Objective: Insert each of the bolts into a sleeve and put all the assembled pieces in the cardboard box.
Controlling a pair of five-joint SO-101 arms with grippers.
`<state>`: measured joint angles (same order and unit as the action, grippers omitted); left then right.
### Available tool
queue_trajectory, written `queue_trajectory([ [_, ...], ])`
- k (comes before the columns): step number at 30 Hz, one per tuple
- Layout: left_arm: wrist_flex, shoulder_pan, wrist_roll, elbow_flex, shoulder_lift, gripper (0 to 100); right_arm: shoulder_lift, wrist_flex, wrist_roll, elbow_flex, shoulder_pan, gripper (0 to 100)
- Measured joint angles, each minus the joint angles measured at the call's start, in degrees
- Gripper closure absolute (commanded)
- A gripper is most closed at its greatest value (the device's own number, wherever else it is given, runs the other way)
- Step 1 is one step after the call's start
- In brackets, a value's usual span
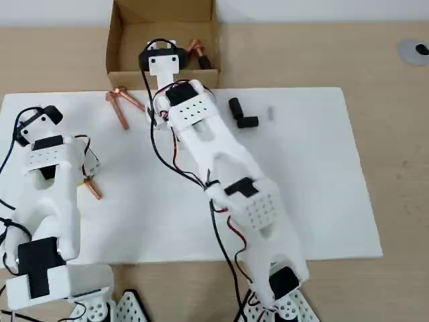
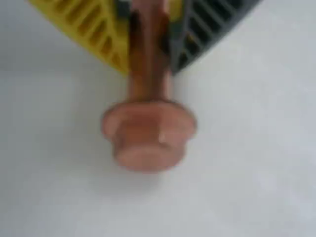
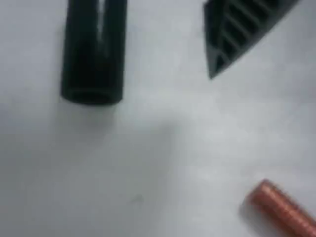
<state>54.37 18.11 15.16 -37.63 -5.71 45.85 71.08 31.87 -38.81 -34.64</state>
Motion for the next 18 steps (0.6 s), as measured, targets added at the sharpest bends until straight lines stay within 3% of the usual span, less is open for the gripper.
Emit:
queue_trajectory([
  [8, 0.0, 0.0, 0.09, 0.0, 0.0, 99, 10.37, 7.3, 0.0, -12.66, -0.09, 63.1],
  [18, 0.0, 0.0, 0.09, 0.0, 0.0, 99, 18.02, 15.56, -1.85, -27.87, 2.81, 91.2],
])
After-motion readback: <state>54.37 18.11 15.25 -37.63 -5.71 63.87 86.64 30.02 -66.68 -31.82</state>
